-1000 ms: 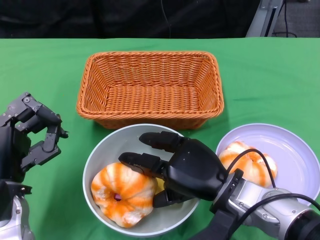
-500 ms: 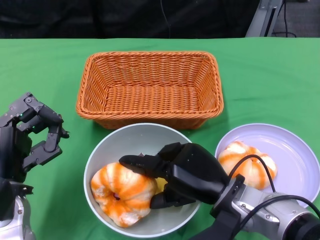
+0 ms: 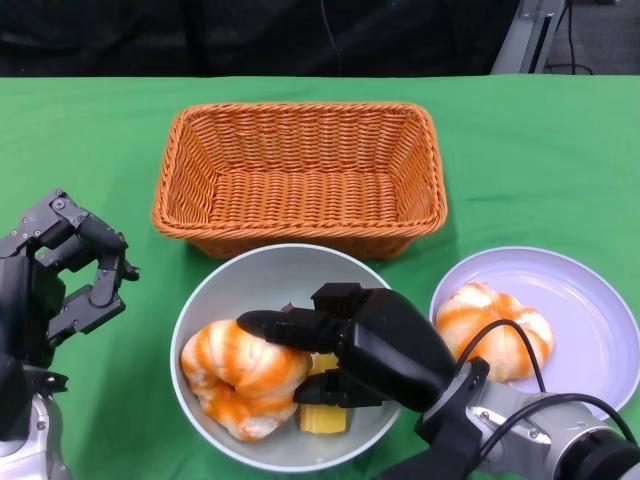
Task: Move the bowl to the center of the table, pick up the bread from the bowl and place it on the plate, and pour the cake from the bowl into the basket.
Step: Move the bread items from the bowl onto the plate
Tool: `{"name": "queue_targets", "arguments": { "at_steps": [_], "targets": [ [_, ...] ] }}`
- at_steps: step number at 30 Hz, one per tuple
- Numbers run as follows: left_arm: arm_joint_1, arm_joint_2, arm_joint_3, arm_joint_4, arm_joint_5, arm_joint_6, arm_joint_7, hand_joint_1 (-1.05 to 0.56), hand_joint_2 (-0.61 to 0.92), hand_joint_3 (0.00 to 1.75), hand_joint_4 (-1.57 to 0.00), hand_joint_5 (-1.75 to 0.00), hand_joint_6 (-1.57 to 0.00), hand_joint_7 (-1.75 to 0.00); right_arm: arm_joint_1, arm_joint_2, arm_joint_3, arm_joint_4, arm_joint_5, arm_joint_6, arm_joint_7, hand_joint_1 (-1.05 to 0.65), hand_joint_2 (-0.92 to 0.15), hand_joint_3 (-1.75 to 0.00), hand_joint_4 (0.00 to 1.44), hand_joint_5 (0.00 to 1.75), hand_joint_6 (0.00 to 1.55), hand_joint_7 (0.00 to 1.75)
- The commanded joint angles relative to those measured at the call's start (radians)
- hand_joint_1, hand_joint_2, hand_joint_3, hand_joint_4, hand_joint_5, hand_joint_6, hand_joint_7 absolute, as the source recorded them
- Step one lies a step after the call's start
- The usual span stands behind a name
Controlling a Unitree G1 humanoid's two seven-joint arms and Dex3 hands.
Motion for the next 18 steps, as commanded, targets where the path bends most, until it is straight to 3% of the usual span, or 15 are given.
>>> {"name": "queue_targets", "arguments": {
  "at_steps": [1, 3, 4, 18],
  "targets": [
    [-0.004, 0.012, 0.003, 0.001, -0.001, -0.012, 0.01, -0.05, 0.66, 0.95, -0.82, -1.58, -0.74, -1.49, -0.002, 0.021, -0.014, 0.024, 0.023, -0.017, 0.004, -0.12, -0.92, -0.03, 0.56, 1.64, 0.78, 0.63],
    [-0.005, 0.013, 0.003, 0.002, 0.0, -0.011, 0.011, -0.05, 0.66, 0.96, -0.82, -1.58, -0.74, -1.49, 0.005, 0.031, -0.027, 0.031, 0.044, -0.021, 0.016, -0.13, -0.92, -0.05, 0.55, 1.66, 0.64, 0.92],
    [-0.004, 0.013, 0.003, 0.002, 0.0, -0.01, 0.011, -0.05, 0.66, 0.96, -0.82, -1.59, -0.74, -1.49, 0.006, 0.035, -0.032, 0.034, 0.052, -0.023, 0.021, -0.14, -0.92, -0.06, 0.56, 1.65, 0.63, 0.94],
    [0.0, 0.016, 0.002, -0.007, 0.011, 0.005, 0.027, -0.03, 0.67, 0.94, -0.8, -1.59, -0.74, -1.48, 0.019, 0.072, -0.104, 0.038, 0.142, -0.051, 0.079, -0.17, -0.92, -0.09, 0.61, 1.62, 0.72, 0.83]
  ]
}}
